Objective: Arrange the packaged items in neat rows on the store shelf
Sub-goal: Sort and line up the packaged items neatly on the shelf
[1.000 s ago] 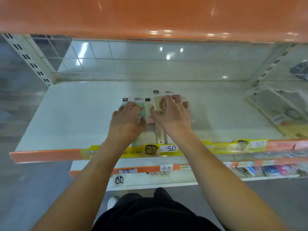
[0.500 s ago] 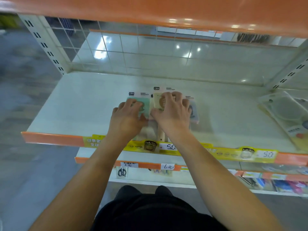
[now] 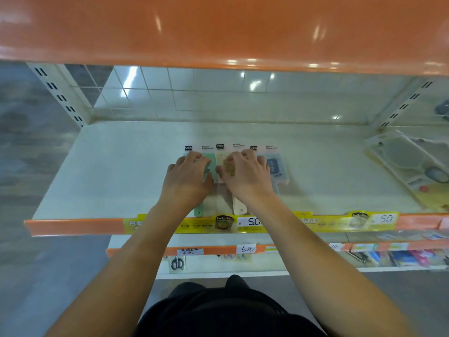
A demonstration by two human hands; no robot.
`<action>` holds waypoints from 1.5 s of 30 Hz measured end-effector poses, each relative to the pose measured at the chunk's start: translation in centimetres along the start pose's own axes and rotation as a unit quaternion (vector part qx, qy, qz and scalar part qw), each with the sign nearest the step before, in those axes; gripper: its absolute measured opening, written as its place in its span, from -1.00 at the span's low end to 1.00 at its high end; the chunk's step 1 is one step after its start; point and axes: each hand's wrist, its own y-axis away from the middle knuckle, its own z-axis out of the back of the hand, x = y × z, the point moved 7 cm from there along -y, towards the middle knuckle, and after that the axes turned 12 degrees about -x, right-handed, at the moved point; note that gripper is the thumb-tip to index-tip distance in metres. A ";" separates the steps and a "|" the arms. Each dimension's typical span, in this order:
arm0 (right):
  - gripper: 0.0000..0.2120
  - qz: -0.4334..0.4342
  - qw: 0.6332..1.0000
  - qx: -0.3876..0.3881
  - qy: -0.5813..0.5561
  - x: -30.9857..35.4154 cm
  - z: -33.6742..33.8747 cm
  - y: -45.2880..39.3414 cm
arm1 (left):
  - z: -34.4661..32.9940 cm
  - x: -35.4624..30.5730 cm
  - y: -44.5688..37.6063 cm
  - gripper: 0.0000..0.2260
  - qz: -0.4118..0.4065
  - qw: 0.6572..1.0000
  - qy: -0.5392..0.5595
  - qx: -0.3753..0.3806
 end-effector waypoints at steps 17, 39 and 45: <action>-0.59 0.073 0.996 -0.005 -0.043 -4.3 1.9 0.6 | -1.7 -2.8 -0.2 -0.57 -0.050 0.998 0.000 0.039; -0.60 0.128 0.991 -0.044 -0.023 -5.3 0.2 1.1 | -2.1 -2.8 0.3 -0.64 -0.050 0.998 0.017 0.026; -0.60 0.136 0.988 -0.077 -0.012 -5.7 0.1 1.4 | -2.2 -2.4 0.3 -0.64 -0.052 0.998 0.030 0.022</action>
